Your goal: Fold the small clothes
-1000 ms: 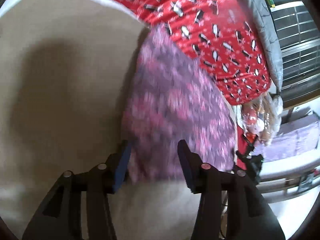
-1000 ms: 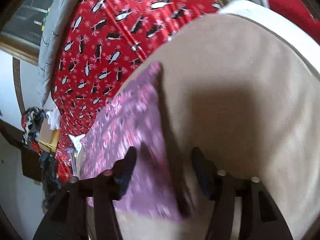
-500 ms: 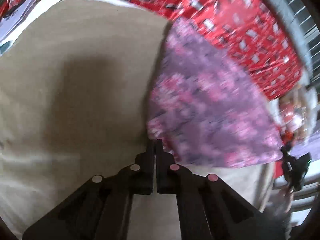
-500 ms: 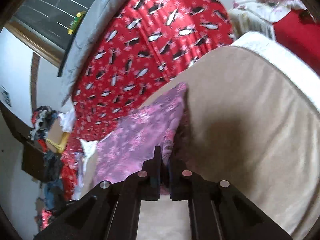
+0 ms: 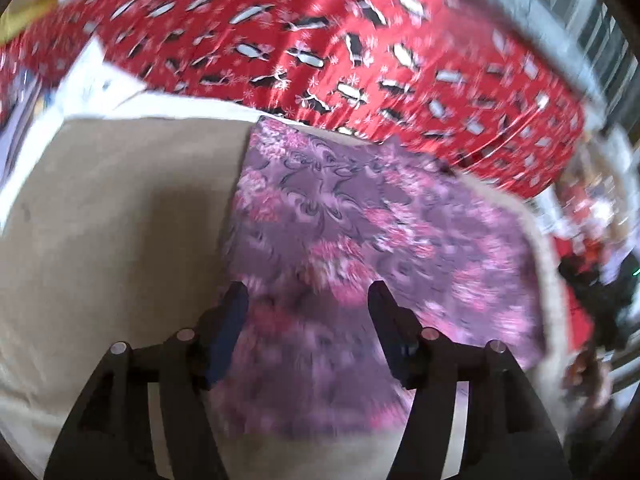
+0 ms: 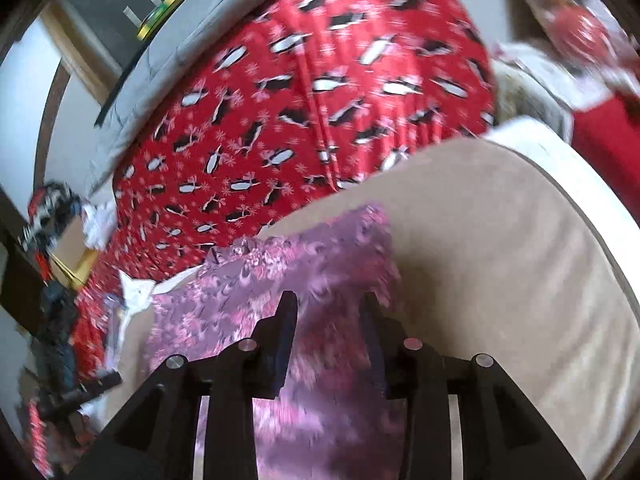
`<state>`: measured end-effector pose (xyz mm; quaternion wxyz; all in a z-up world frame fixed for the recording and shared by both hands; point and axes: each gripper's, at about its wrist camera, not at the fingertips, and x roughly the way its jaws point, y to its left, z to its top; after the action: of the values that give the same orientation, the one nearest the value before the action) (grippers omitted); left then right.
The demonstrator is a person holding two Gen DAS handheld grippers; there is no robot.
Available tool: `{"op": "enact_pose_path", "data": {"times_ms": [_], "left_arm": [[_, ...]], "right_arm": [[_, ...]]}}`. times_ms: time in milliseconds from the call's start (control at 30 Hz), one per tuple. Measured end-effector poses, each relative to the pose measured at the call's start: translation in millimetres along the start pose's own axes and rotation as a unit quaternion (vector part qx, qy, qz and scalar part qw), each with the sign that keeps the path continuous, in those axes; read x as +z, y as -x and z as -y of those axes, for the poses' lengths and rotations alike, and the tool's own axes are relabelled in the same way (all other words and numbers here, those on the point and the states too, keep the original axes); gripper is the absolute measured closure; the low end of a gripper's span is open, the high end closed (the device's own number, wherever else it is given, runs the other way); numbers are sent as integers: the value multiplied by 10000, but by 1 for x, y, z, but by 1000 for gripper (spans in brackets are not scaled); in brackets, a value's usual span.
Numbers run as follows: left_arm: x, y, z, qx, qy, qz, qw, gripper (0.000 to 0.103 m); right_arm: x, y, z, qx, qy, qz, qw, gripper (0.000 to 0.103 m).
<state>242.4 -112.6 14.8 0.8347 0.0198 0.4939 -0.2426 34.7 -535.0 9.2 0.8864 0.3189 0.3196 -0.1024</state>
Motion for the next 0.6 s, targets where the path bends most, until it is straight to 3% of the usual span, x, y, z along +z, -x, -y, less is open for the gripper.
{"op": "enact_pose_path", "data": {"times_ms": [67,133,300,400,467,533,600], "left_arm": [[-6,-39,3,432,-171,-385,9982,42],[-12,-50,-3,443,-158,-484,9977,41],[21,-32,3,-95,109,-182,9997,42],[40,-48,22,166,13,-88,9998,42],[41,-69,28,464,-53,-262,9986,41],[32,-93,33,814,-236,-421,9955,37],[25,-90,40,1023,-452,-122,9936,34]], "right_arm": [[-8,-33,0,-235,192,-291,9991,61],[-23,-71,7,-743,231,-1059,9913,61],[2,-52,-9,-475,253,-234,9983,58],[17,-58,-18,-434,286,92,9986,52],[15,-77,-15,-602,299,-45,9977,48],[2,-110,-3,-950,398,-737,9919,44],[-2,-101,-6,-970,501,-408,9932,43]]}}
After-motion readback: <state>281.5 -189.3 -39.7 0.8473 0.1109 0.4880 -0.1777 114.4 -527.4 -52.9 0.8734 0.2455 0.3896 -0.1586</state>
